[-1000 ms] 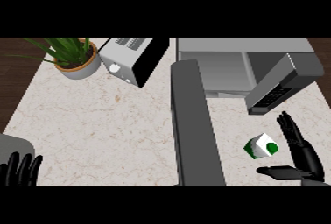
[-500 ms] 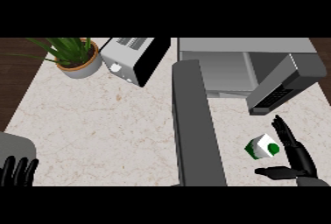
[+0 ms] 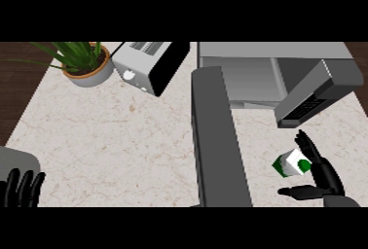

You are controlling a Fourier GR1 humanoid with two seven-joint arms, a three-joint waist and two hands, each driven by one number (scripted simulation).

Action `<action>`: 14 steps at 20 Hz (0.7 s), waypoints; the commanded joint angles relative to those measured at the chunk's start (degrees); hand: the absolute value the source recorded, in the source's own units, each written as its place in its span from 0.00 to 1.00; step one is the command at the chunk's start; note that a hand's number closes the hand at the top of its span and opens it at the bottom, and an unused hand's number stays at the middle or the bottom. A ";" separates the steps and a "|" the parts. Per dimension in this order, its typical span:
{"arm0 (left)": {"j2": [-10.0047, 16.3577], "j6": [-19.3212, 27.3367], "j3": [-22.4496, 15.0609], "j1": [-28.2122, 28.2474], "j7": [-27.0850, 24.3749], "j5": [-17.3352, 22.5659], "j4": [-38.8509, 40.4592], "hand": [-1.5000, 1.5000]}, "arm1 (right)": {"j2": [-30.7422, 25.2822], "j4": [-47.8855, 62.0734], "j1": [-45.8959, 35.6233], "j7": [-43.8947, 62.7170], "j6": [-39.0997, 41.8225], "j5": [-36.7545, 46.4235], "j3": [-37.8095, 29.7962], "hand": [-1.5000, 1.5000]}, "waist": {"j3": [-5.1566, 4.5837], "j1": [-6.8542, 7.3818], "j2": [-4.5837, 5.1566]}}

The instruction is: Pick up the milk, place it into the microwave and close the microwave

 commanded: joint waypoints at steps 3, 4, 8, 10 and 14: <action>-0.78 1.37 -0.78 -2.85 1.25 -1.40 1.68 0.00 | -0.40 3.42 -1.08 -10.15 5.10 -1.10 -0.85 0.00 | 0.09 -0.10 0.21; -0.64 0.11 -0.59 -1.34 -1.29 -0.89 2.88 0.00 | 0.54 3.76 -1.70 -9.70 4.72 -1.41 -0.99 0.00 | 0.08 0.24 0.17; -0.70 0.42 -0.29 0.85 0.25 0.04 -1.04 0.00 | 1.45 2.33 -2.95 -7.43 11.03 -4.35 -1.54 1.00 | 0.10 0.40 0.00; 0.30 -0.94 0.93 1.81 0.01 1.69 -0.66 0.00 | 2.28 2.03 -2.96 -6.95 12.56 -5.30 -1.40 1.00 | 0.08 0.41 -0.02; -0.97 0.84 -0.39 -1.22 -0.14 -1.14 1.34 0.00 | 4.21 0.11 -2.21 -8.95 13.87 -6.96 -1.08 1.00 | 0.06 -0.53 0.01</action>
